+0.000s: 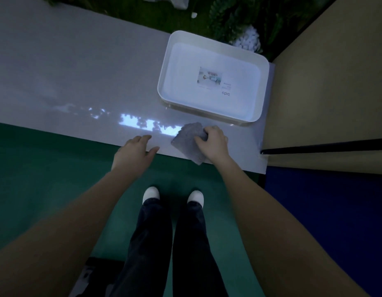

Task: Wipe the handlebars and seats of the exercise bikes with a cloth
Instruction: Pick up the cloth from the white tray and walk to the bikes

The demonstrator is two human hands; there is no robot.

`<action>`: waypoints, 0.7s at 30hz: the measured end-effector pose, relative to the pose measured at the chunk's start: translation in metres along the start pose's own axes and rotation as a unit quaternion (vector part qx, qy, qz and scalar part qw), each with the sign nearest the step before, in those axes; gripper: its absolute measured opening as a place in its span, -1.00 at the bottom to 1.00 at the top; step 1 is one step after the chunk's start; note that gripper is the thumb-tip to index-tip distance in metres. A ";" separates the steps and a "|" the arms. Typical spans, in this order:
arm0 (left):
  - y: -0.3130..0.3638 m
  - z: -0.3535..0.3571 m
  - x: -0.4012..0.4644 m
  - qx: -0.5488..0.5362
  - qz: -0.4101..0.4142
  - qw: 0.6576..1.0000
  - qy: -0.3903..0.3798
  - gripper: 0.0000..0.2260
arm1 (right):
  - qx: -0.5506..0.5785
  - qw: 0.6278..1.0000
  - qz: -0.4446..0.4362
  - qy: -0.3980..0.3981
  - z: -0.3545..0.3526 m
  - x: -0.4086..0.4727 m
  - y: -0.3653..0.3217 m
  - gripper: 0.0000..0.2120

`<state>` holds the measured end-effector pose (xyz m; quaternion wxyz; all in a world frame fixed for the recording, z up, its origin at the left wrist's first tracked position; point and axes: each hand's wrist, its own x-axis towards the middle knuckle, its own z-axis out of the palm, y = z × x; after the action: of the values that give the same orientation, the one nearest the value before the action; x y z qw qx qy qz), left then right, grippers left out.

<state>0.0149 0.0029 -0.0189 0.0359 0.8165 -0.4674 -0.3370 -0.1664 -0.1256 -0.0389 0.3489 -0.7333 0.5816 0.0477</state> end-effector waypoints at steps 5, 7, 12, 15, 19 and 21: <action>0.018 -0.030 -0.018 -0.062 0.010 0.998 0.008 -0.55 | 0.135 0.989 -0.045 0.043 -0.044 -0.034 -0.029 -0.95; 0.025 -0.043 -0.025 -0.105 0.013 0.994 0.009 -0.57 | 0.199 0.977 -0.041 0.057 -0.064 -0.049 -0.048 -0.93; 0.049 -0.080 -0.054 -0.277 -0.039 0.960 0.020 -0.61 | 0.347 0.937 -0.031 0.035 -0.114 -0.101 -0.101 -0.86; 0.060 -0.101 -0.078 -0.440 -0.092 0.892 -0.034 -0.57 | 0.426 0.904 -0.032 -0.015 -0.136 -0.133 -0.129 -0.81; 0.062 -0.121 -0.113 -0.668 -0.093 0.731 -0.102 -0.56 | 0.458 0.885 -0.067 -0.058 -0.149 -0.160 -0.151 -0.79; 0.062 -0.127 -0.128 -0.732 -0.083 0.672 -0.075 -0.67 | 0.435 0.894 -0.081 -0.074 -0.151 -0.165 -0.153 -0.79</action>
<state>0.0004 0.0362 0.1687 0.5584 0.5362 -0.0022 -0.6330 -0.1345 -0.0639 0.2233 0.6778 -0.5471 0.4554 -0.1839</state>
